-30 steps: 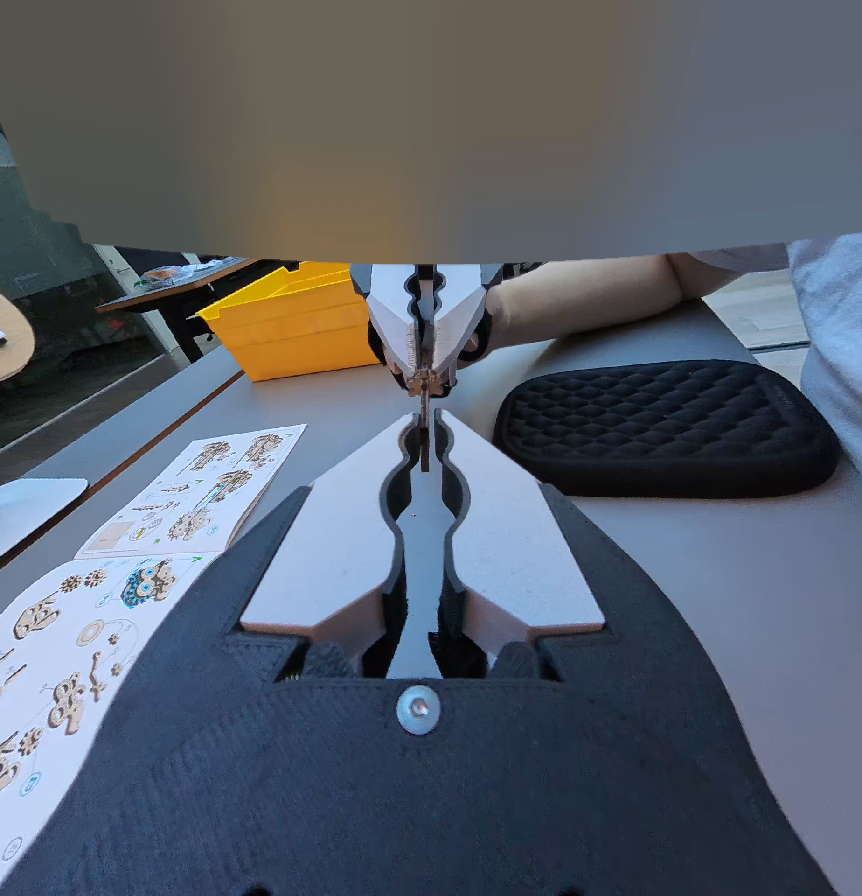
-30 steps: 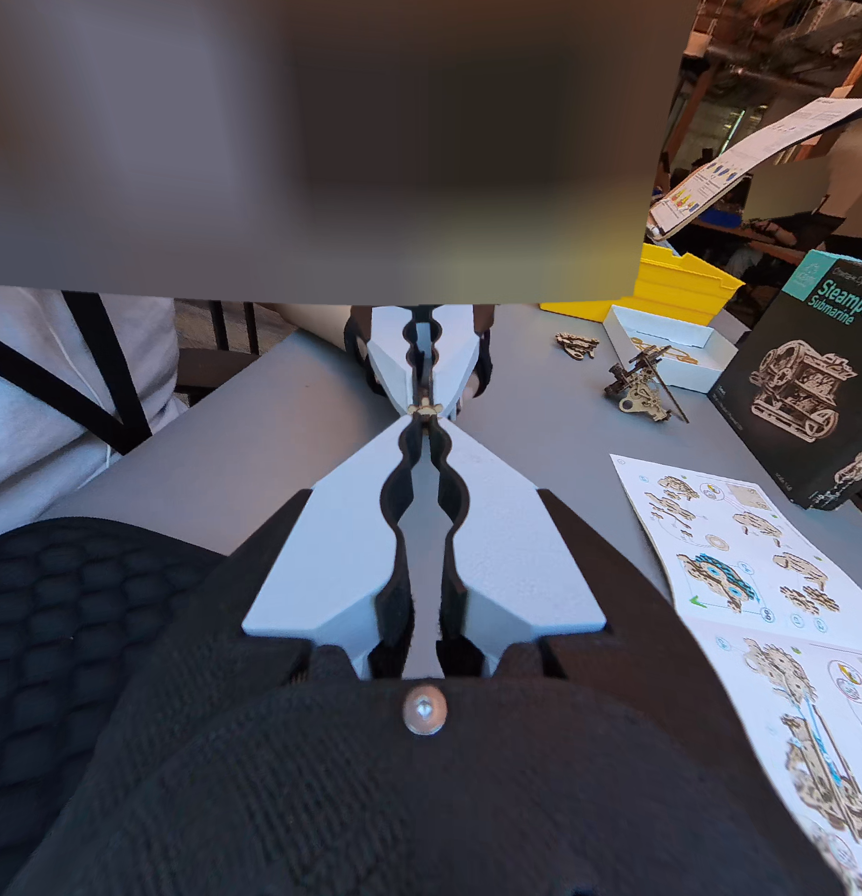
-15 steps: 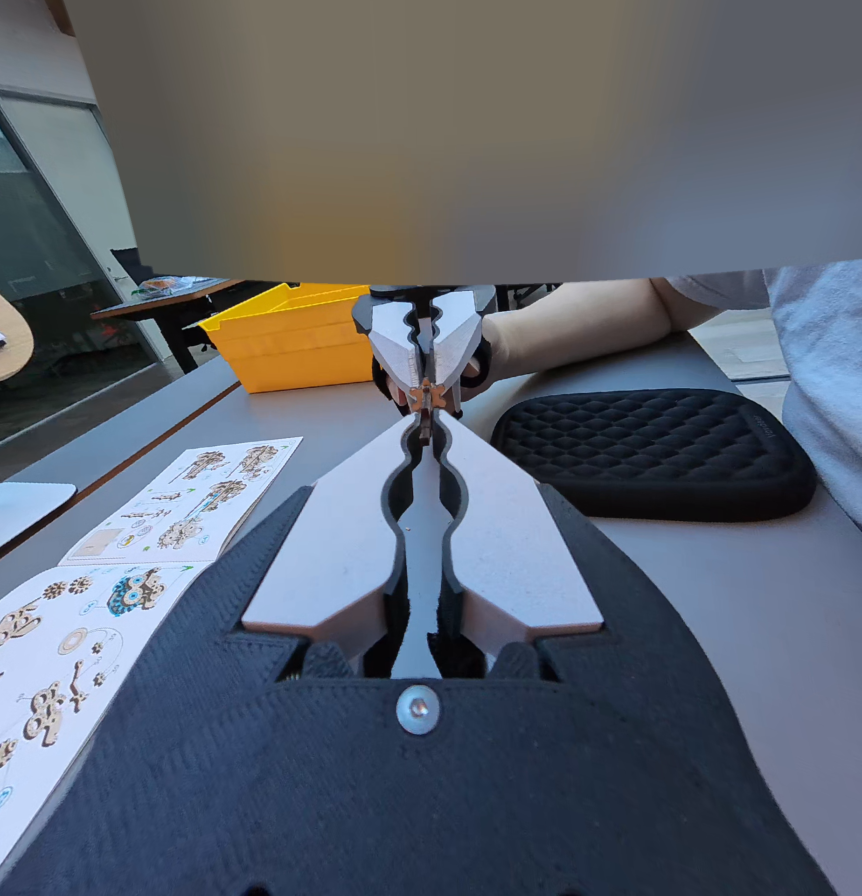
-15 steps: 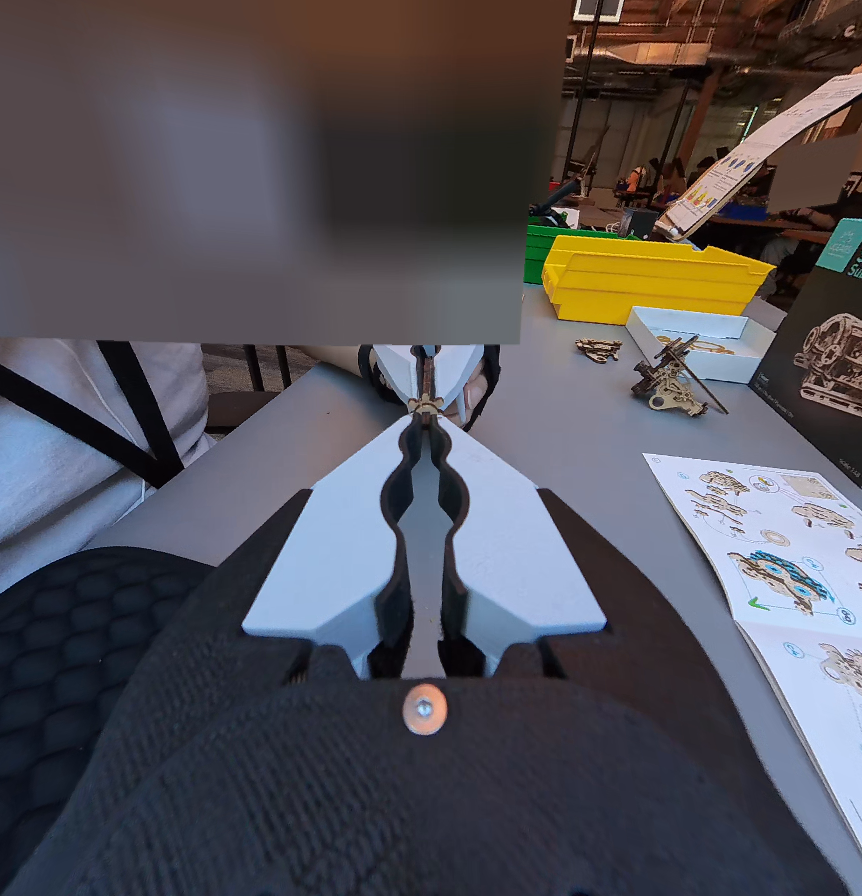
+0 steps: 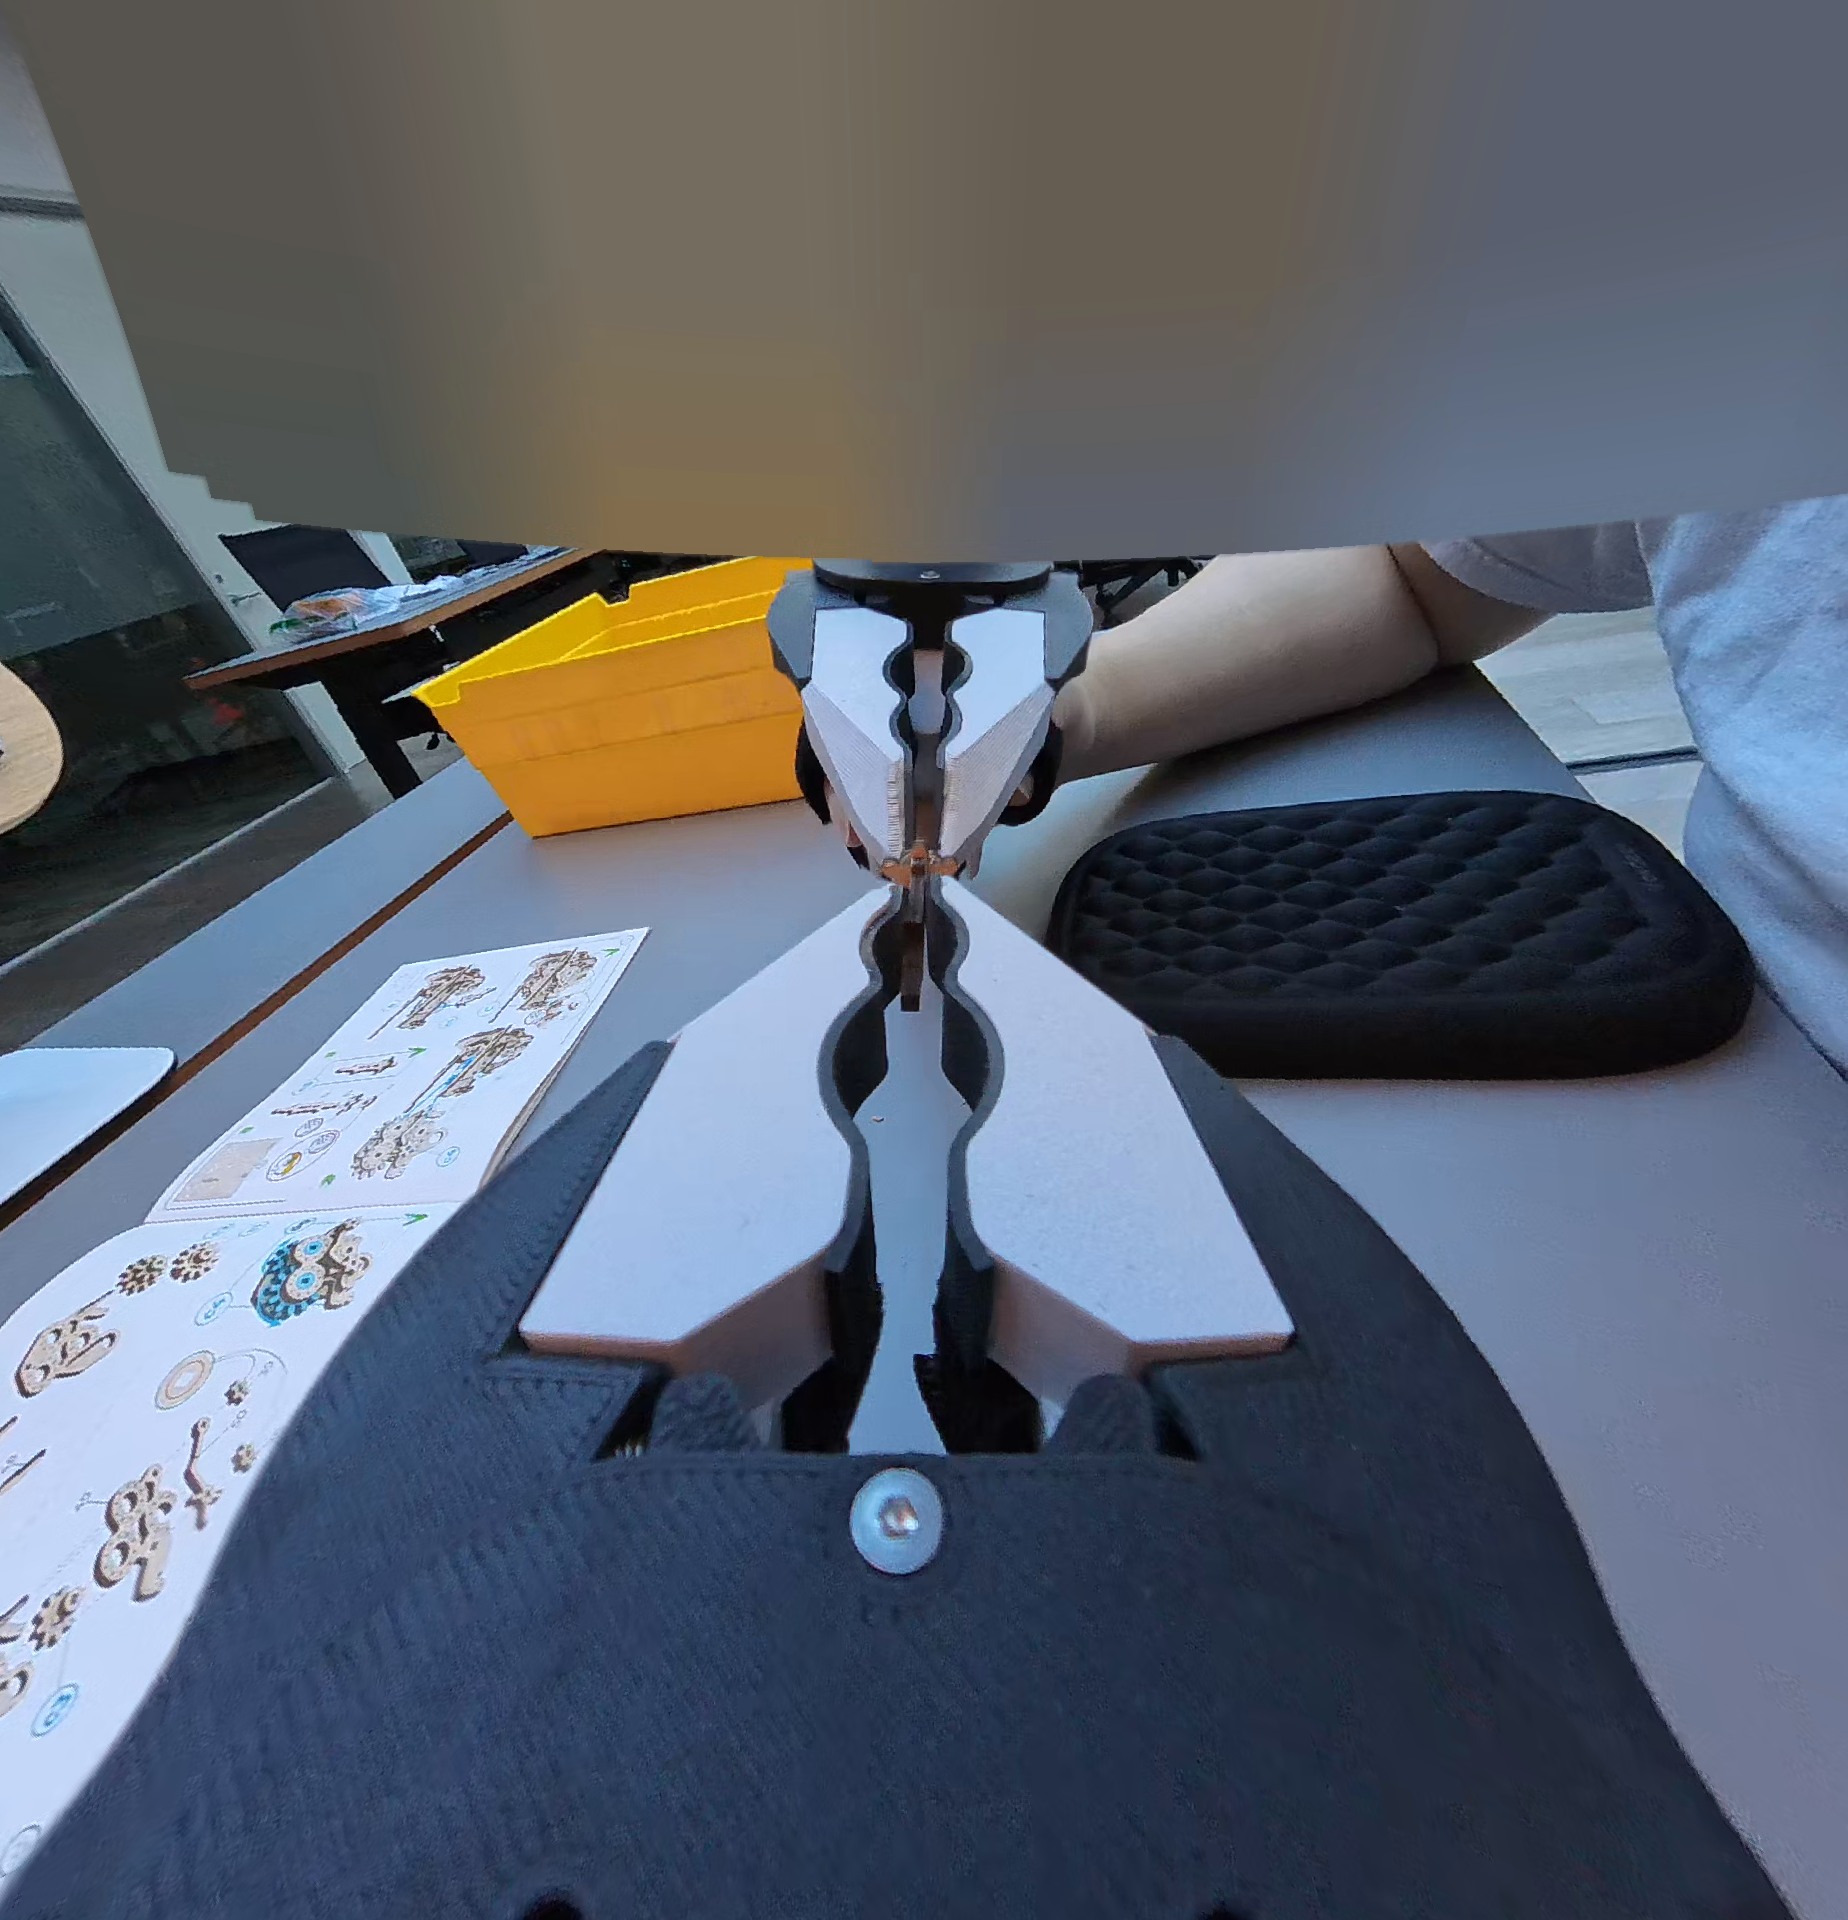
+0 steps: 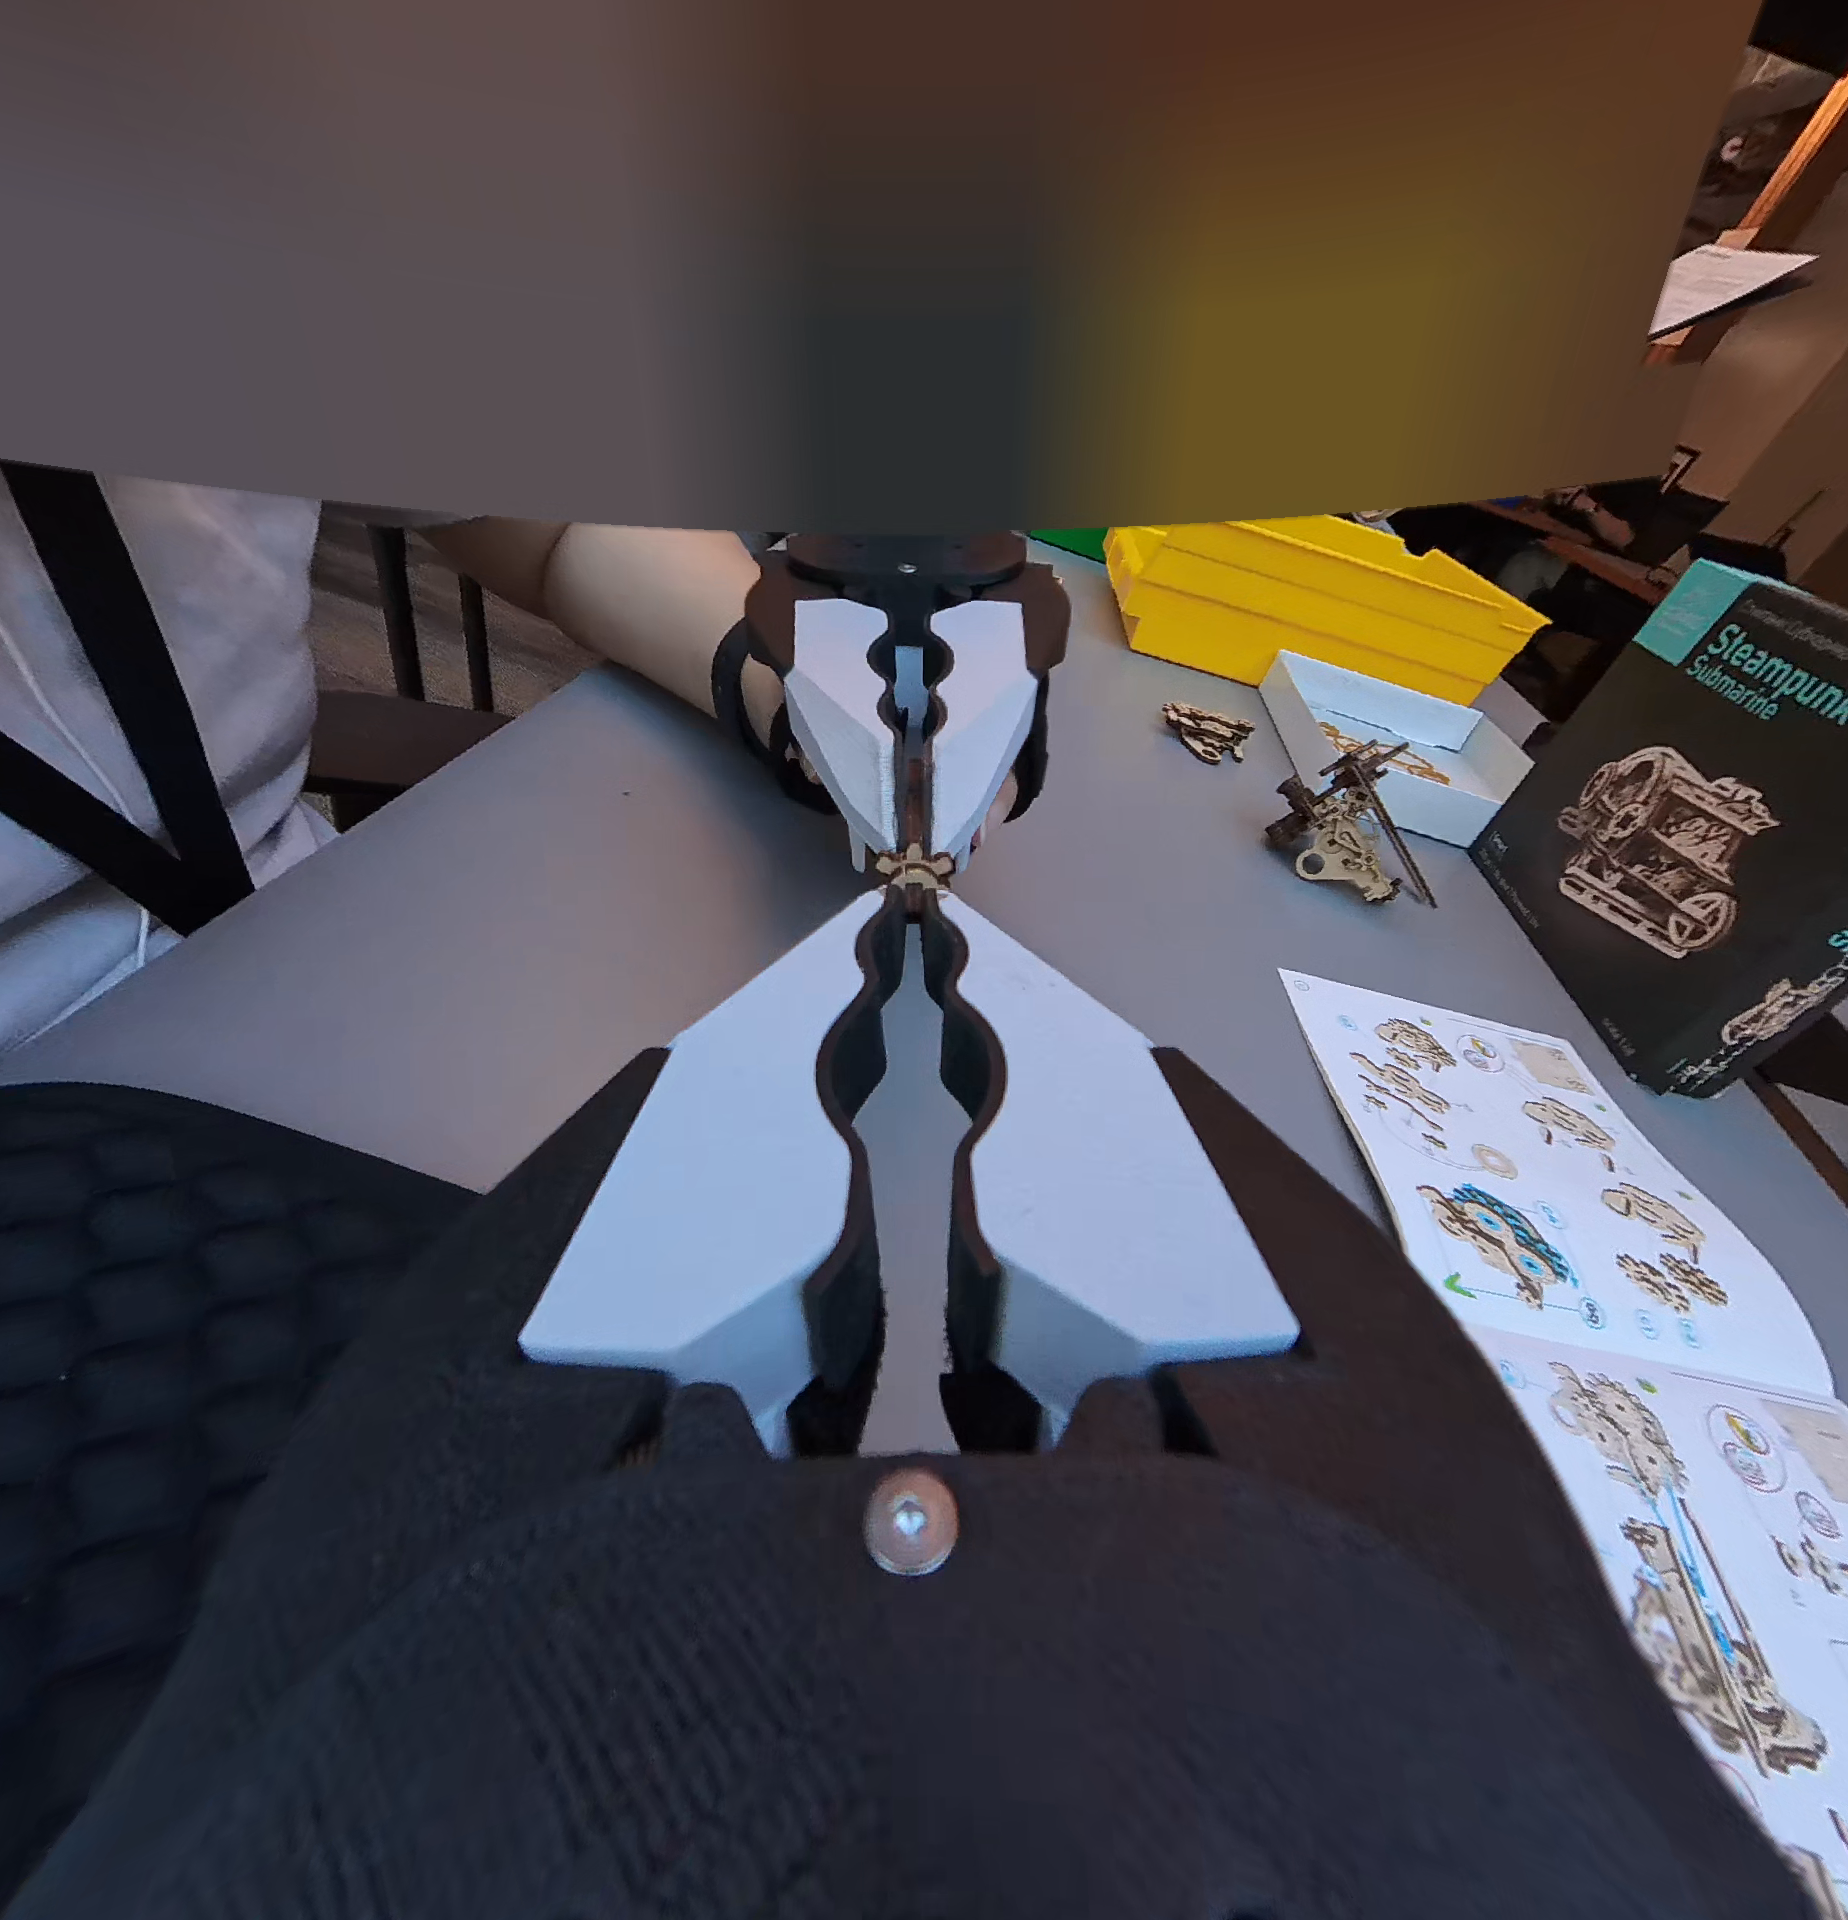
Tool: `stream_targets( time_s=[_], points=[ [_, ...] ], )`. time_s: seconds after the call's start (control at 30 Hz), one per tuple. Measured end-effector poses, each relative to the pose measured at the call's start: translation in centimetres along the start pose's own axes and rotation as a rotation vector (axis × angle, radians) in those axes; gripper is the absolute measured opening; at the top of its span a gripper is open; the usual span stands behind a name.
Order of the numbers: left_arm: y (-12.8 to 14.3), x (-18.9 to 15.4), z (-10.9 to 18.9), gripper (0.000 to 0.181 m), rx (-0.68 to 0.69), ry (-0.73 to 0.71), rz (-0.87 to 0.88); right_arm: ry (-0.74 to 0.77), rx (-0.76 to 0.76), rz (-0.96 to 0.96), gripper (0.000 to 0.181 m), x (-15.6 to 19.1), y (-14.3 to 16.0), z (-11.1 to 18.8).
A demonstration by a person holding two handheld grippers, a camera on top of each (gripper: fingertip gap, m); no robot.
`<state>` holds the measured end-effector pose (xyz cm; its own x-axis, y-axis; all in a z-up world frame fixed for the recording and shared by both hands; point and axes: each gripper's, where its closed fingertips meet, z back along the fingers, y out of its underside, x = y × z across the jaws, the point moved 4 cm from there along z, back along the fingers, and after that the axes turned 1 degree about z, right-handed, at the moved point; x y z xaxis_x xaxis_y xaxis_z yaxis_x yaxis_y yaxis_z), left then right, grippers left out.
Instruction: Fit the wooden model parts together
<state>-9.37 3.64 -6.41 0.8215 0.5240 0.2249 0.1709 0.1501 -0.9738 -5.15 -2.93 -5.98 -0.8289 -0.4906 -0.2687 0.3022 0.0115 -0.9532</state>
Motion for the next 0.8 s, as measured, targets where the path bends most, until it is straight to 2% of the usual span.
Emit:
stream_targets(
  time_s=[0.2, 0.47, 0.67, 0.8],
  points=[
    [-0.21, -0.07, 0.02, 0.000, -0.003, 0.015, 0.008, -0.025, -0.009, -0.024, 0.006, 0.21, -0.35, -0.01],
    [-0.38, -0.02, 0.19, 0.000, -0.029, 0.051, 0.054, -0.027, -0.014, -0.061, 0.002, 0.15, -0.61, -0.12],
    [-0.32, -0.41, 0.05, 0.000, -0.032, 0.093, 0.080, -0.107, -0.013, -0.140, 0.000, 0.35, -0.63, 0.01],
    [-0.14, -0.11, 0.11, 0.000, -0.033, 0.093, 0.116, -0.070, 0.009, -0.119, 0.000, 0.20, -0.64, -0.09]
  ],
)
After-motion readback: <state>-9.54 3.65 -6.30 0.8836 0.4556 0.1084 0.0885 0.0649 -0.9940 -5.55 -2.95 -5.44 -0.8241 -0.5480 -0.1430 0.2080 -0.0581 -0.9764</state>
